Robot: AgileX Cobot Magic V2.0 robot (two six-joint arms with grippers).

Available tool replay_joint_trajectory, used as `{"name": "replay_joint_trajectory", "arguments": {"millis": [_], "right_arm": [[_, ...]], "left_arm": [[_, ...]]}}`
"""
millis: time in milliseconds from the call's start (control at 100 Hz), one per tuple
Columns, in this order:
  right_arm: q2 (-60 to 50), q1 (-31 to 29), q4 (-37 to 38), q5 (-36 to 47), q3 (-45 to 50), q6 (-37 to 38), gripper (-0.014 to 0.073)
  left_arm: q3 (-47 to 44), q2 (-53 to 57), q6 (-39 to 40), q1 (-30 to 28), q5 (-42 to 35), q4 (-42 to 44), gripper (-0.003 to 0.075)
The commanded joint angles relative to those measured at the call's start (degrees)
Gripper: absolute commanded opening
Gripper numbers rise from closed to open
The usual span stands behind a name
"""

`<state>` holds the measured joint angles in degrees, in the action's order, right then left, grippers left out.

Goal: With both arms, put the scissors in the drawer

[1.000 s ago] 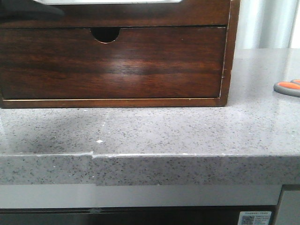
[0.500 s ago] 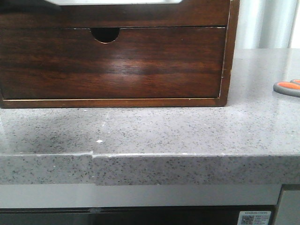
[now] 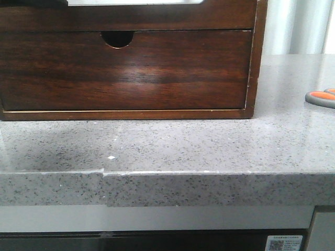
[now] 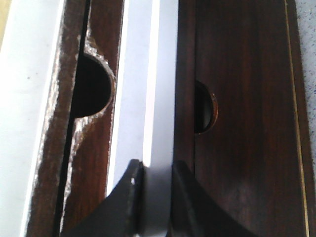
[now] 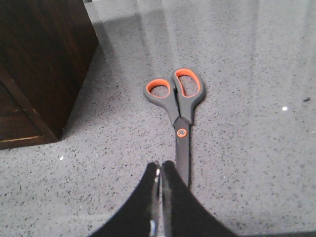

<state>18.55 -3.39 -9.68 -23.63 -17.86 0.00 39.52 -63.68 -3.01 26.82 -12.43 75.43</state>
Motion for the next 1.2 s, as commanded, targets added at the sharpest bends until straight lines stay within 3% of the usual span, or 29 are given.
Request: {"name": "replay_joint_trajectory", "arguments": {"millis": [0, 250, 570, 980, 1190], "right_arm": [[0.8, 0.5, -0.3, 3.6, -1.9, 0.0, -0.0061], [0.8, 1.2, -0.3, 3.5, -1.9, 0.0, -0.0061], [0.8, 1.6, -0.2, 3.5, -1.9, 0.0, -0.0061], [0.8, 2.8, -0.2, 3.5, -1.9, 0.0, -0.0061], [0.8, 2.8, -0.2, 3.5, -1.9, 0.0, -0.0061]], "left_arm": [[1.0, 0.8, 0.6, 0.5, -4.1, -0.4, -0.0022], [0.7, 0.9, 1.0, 0.5, -5.7, -0.4, -0.0022], [-0.8, 2.2, 1.0, 0.5, -14.9, -0.4, -0.0022], [-7.7, 13.4, 1.0, 0.5, -16.0, -0.4, -0.0022], [-10.4, 17.8, 1.0, 0.5, -21.4, -0.3, -0.0022]]}}
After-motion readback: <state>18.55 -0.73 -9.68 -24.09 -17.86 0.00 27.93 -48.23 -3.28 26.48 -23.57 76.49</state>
